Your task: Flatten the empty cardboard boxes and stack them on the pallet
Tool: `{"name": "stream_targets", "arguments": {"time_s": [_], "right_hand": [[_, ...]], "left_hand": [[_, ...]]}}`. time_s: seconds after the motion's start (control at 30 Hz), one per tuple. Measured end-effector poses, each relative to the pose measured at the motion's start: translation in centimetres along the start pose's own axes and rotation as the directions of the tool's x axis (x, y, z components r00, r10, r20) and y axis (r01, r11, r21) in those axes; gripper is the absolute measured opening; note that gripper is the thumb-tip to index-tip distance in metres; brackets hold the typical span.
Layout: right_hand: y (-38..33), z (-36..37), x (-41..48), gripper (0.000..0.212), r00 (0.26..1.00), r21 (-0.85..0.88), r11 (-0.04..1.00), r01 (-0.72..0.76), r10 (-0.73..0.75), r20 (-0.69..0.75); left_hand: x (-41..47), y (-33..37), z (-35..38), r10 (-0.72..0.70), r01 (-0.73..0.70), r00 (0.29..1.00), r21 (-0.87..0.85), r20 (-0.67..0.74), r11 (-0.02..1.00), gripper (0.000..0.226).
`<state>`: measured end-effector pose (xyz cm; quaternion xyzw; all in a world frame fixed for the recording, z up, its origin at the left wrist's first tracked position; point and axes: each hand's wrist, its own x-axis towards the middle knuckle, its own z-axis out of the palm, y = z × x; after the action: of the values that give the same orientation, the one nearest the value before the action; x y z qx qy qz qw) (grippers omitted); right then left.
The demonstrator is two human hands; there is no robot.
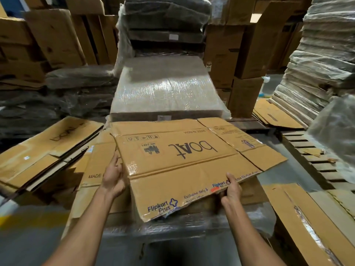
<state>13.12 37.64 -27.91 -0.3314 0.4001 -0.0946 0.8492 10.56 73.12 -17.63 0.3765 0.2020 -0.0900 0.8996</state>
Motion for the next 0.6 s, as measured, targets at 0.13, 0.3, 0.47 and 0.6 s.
{"name": "stream_targets", "arguments": {"time_s": [0.13,0.3,0.47,0.6], "right_hand": [[-0.9,2.6,-1.8,0.05,0.997,0.075,0.997,-0.013,0.007,0.079],[-0.4,6.1,-4.4,0.044,0.987,0.095,0.995,-0.02,0.005,0.158],[0.6,8.4,-5.8,0.046,0.972,0.001,1.0,-0.026,0.025,0.233],[1.1,8.2,-5.7,0.04,0.949,-0.182,0.981,-0.064,0.116,0.295]], "left_hand": [[0.3,-6.0,-2.3,-0.11,0.111,0.992,0.003,-0.067,0.994,0.053],[-1.6,-11.5,3.9,-0.16,0.15,0.971,0.068,0.18,0.986,0.025],[-0.9,-11.4,6.6,0.074,-0.059,0.987,-0.105,0.139,0.993,0.005],[0.0,-9.6,3.5,0.116,-0.114,0.993,-0.147,0.007,0.983,0.006]]}}
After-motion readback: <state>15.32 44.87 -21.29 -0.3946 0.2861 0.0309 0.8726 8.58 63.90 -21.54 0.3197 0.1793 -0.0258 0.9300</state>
